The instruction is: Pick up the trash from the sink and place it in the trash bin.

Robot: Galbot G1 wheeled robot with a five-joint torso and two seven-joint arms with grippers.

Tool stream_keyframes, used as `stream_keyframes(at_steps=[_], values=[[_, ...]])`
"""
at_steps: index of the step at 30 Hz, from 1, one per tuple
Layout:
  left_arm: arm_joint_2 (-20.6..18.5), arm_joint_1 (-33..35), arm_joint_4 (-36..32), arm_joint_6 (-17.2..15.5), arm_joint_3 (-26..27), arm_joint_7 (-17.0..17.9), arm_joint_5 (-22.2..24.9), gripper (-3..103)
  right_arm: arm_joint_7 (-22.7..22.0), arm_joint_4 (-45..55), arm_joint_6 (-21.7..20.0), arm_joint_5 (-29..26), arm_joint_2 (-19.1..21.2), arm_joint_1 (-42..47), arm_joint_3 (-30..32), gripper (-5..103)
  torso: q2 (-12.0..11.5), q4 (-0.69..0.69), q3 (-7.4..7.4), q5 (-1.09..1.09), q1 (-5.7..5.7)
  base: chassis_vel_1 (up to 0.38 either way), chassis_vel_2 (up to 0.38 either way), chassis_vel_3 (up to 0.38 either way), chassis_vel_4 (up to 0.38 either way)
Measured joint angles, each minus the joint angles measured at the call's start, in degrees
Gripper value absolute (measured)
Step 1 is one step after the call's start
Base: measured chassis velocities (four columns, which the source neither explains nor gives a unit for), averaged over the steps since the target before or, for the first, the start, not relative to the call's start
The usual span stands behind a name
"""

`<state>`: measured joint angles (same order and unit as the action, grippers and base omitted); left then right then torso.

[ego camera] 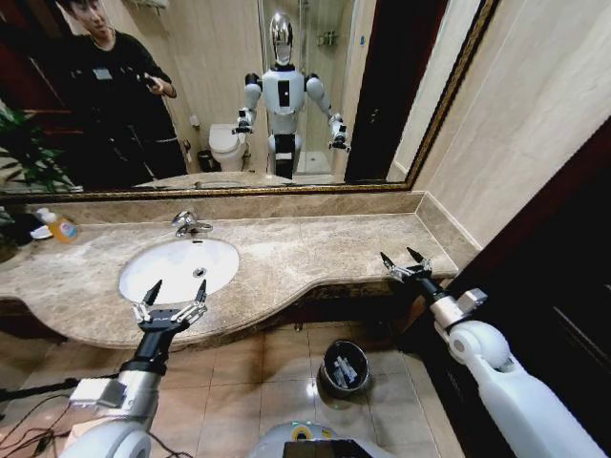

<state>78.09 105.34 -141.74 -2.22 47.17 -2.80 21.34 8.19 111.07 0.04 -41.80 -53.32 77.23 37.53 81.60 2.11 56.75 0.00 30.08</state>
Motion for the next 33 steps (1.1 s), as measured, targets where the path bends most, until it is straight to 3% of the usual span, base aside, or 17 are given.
stream_keyframes(at_steps=[5,11,20,33], values=[[0.0,0.0,0.0,0.0,0.0,0.0,0.0,100,-2.9,-0.1,-0.8,1.8,-0.3,-0.6,-0.1,100,0.0,0.00,0.00,0.00,0.00,0.000,0.000,0.000,0.000],[0.0,0.0,0.0,0.0,0.0,0.0,0.0,100,-8.2,2.5,-5.1,6.0,-3.0,0.4,1.0,100,0.0,0.00,0.00,0.00,-0.01,0.000,0.000,0.000,0.000],[0.0,0.0,0.0,0.0,0.0,0.0,0.0,100,-9.1,3.2,-5.7,11.3,-6.0,-0.2,1.4,100,0.0,0.00,0.00,0.00,-0.01,0.000,0.000,0.000,0.000],[0.0,0.0,0.0,0.0,0.0,0.0,0.0,100,-9.4,3.3,-6.0,11.6,-6.2,-0.3,1.4,100,0.0,0.00,0.00,0.00,-0.01,0.000,0.000,0.000,0.000]])
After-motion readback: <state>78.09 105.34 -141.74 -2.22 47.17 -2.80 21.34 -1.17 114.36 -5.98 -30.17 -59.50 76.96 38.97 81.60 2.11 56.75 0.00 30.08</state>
